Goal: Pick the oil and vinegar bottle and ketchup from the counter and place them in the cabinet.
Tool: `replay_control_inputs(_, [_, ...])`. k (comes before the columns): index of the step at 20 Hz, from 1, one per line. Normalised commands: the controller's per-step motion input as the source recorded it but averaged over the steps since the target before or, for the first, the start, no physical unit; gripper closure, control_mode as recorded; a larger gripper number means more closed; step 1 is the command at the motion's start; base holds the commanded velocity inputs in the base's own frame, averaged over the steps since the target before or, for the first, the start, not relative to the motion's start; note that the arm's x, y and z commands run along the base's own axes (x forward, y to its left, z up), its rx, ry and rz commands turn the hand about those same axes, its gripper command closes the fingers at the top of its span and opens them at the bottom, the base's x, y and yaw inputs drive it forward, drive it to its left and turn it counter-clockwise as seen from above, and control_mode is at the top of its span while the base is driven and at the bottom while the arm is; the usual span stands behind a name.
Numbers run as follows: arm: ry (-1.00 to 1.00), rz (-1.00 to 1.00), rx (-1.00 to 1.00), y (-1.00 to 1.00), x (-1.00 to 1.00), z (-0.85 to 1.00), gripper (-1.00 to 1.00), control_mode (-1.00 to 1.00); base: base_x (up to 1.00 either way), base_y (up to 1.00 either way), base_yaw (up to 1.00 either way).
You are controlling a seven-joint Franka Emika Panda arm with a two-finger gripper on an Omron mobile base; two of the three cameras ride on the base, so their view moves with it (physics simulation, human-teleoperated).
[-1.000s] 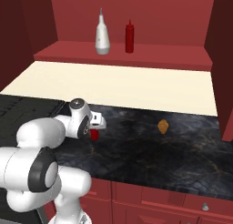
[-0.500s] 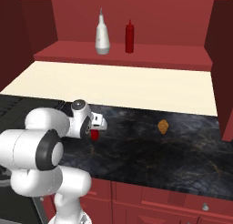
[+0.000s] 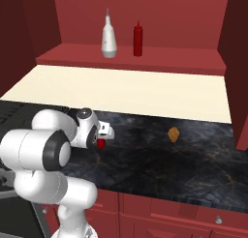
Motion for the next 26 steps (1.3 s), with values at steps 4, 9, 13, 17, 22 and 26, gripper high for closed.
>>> replay_control_inputs(4, [0.00,0.00,0.00,0.00,0.11,-0.05,1.00,-1.00,0.00,0.00,0.00])
replay_control_inputs(9, [0.00,-0.01,0.00,0.00,0.05,-0.06,1.00,-1.00,0.00,0.00,0.00])
replay_control_inputs(13, [0.00,-0.01,0.00,0.00,0.00,-0.04,1.00,-1.00,0.00,0.00,0.00])
replay_control_inputs(17, [-0.02,0.00,0.00,0.00,-0.03,0.00,1.00,-1.00,0.00,0.00,0.00])
replay_control_inputs(22, [-0.15,0.00,-0.03,0.00,-0.38,0.23,1.00,-1.00,0.00,0.00,0.00])
replay_control_inputs(26, [-0.24,0.00,0.00,0.00,-0.43,0.79,1.00,-1.00,0.00,0.00,0.00])
